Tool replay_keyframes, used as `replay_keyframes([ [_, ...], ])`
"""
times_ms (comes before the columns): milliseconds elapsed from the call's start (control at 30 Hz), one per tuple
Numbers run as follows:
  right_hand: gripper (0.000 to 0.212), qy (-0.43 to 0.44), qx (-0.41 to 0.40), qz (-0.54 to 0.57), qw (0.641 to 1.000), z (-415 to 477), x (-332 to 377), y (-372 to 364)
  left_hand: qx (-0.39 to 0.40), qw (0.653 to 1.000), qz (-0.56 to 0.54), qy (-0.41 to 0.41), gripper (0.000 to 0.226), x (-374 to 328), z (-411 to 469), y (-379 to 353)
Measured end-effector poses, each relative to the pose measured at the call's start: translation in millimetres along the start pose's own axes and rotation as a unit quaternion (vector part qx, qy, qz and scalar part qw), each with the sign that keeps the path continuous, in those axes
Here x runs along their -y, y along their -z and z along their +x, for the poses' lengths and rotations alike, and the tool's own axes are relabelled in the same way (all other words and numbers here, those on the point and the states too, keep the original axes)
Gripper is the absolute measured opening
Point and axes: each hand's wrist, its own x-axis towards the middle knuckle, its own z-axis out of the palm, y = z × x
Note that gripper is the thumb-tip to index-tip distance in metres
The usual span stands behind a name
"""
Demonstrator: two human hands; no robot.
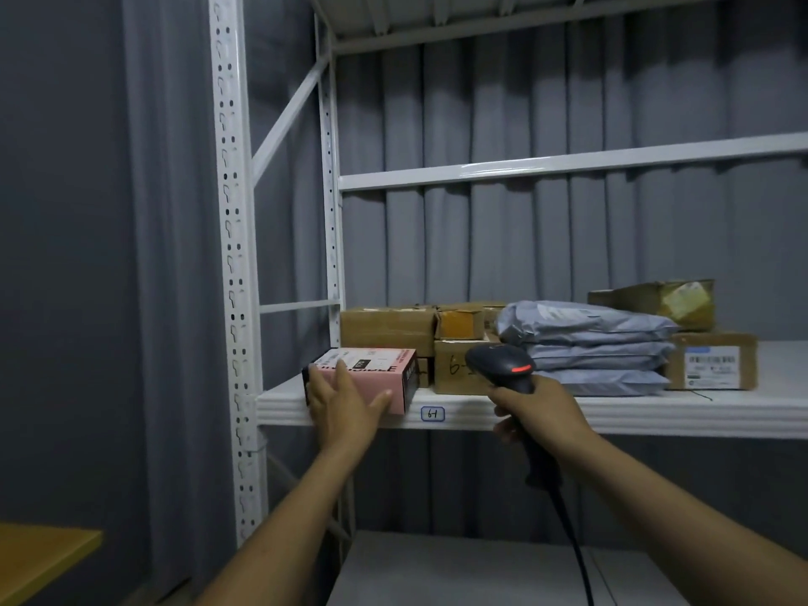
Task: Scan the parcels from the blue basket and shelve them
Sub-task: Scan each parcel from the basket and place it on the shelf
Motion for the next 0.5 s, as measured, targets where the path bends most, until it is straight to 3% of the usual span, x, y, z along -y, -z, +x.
replay_keyframes([
  [133,0.011,-0.004,0.013,-0.012,1.000,0,1,-5,-0.007,0.998,0.042,-0.042,0.091,-4,6,-9],
  [500,0.014,-0.006,0.025,-0.023,0.999,-7,10,-11,0.020,0.995,0.100,-0.018,0.104,-23,21,-21],
])
